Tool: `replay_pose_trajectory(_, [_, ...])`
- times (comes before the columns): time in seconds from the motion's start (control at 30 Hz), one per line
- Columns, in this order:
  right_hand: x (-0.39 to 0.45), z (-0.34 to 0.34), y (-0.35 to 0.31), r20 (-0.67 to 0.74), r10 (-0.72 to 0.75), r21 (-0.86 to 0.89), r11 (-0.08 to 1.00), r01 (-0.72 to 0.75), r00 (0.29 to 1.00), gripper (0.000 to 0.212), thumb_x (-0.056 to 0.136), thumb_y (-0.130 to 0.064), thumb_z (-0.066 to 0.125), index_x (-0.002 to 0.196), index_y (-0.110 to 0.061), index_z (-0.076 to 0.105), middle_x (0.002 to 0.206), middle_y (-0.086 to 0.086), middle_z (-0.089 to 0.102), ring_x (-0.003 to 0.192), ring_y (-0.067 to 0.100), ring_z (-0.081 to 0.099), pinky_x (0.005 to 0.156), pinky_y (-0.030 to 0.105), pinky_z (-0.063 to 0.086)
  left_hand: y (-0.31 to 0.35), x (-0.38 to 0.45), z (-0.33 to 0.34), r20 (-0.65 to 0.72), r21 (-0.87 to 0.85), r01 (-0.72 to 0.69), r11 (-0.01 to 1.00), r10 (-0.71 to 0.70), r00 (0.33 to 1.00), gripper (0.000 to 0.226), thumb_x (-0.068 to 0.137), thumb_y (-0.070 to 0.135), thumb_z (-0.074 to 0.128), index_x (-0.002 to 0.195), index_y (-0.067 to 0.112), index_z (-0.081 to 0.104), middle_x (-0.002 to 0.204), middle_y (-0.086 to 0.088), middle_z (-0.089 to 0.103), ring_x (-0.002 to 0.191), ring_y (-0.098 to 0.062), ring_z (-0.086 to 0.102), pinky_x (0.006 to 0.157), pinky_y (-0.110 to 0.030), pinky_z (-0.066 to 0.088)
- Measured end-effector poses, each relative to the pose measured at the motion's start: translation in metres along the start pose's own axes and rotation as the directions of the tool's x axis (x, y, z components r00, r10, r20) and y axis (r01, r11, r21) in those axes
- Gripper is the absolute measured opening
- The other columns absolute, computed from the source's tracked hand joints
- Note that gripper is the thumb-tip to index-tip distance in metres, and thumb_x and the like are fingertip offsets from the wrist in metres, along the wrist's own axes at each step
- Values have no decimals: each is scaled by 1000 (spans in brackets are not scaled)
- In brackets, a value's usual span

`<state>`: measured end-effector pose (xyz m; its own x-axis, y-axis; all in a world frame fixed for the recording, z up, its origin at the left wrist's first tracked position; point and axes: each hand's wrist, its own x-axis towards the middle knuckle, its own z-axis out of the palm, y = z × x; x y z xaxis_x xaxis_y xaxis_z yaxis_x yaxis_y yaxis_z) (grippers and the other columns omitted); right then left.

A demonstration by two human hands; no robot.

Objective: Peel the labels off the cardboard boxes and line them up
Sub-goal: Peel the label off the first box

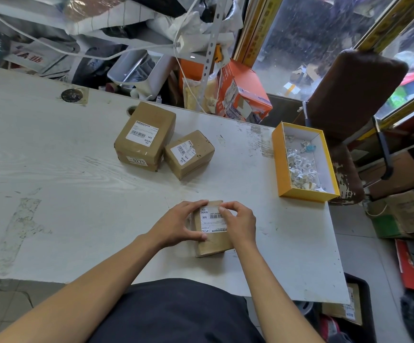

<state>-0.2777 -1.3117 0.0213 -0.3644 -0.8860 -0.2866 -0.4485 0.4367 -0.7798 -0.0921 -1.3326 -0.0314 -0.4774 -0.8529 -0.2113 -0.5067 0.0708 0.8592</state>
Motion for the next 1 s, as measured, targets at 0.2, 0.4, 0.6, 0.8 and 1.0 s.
replay_pose_trajectory(0.2, [0, 0, -1, -2, 7, 2, 1000, -7, 1000, 9, 88, -21, 67, 80, -26, 69, 85, -13, 67, 81, 0, 59, 59, 11, 40, 0, 0, 0, 6, 6, 3, 1000, -3, 1000, 95, 64, 53, 86, 146, 41, 38, 136, 12, 49, 124, -3, 45, 108, -25, 36])
replay_pose_trajectory(0.4, [0, 1, 0, -4, 9, -5, 1000, -9, 1000, 8, 88, -23, 66, 82, -26, 69, 86, -13, 67, 81, 2, 60, 60, 15, 41, 0, 0, 0, 6, 9, 6, 1000, -6, 1000, 95, 65, 54, 85, 146, 42, 38, 137, 12, 49, 124, -2, 44, 107, -25, 37])
replay_pose_trajectory(0.6, [1, 2, 2, 0, 1, -1, 1000, -1, 1000, 9, 88, -23, 66, 81, -27, 69, 86, -14, 67, 83, 4, 61, 61, 17, 42, 0, 0, 0, 7, 17, 6, 1000, -6, 1000, 95, 65, 54, 85, 146, 43, 37, 137, 13, 49, 124, -2, 45, 106, -25, 38])
replay_pose_trajectory(0.8, [0, 1, 2, -2, 3, 18, 1000, -3, 1000, 7, 88, -22, 66, 83, -24, 70, 88, -13, 68, 86, 5, 61, 64, 12, 40, -1, 0, 0, 6, 5, 14, 1000, -14, 1000, 94, 64, 55, 85, 145, 44, 38, 134, 14, 50, 123, -1, 46, 105, -24, 38])
replay_pose_trajectory(1.0, [0, 1, 2, -2, -2, 12, 1000, 2, 1000, 7, 88, -22, 66, 83, -25, 69, 85, -16, 66, 84, 3, 60, 64, 15, 41, -1, 1, 1, 8, 1, 16, 1000, -16, 1000, 94, 64, 56, 84, 145, 44, 38, 132, 14, 50, 123, -2, 46, 105, -24, 38])
